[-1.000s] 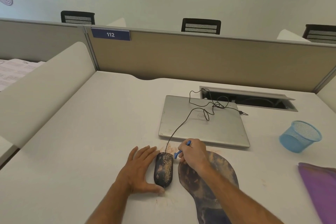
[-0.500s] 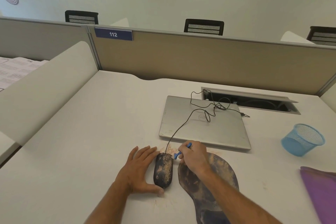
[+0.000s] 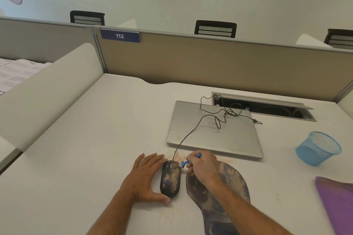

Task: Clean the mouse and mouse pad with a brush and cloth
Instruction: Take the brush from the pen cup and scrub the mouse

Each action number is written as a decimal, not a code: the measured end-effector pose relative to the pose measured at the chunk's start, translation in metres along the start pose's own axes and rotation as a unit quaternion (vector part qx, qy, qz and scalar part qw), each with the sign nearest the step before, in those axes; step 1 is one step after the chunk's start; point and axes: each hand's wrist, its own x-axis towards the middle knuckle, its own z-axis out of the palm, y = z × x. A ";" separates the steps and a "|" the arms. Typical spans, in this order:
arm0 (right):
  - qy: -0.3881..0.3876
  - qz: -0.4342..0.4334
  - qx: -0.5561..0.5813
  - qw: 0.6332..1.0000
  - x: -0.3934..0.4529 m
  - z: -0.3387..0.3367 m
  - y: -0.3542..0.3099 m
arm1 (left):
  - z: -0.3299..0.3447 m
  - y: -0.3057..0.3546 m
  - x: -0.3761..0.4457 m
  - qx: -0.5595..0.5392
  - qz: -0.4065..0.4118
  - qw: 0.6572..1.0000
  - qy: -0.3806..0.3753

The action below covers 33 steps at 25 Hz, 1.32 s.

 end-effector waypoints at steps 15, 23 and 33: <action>0.005 -0.012 0.054 0.998 -0.012 -0.003 0.010 | -0.001 0.001 0.000 -0.004 -0.003 1.000 -0.001; 0.013 -0.026 0.075 0.997 -0.019 -0.003 0.014 | -0.001 0.001 0.000 -0.004 -0.003 1.000 -0.002; -0.007 -0.050 0.104 0.993 -0.032 -0.001 0.020 | 0.001 0.000 -0.001 -0.002 -0.003 1.000 -0.005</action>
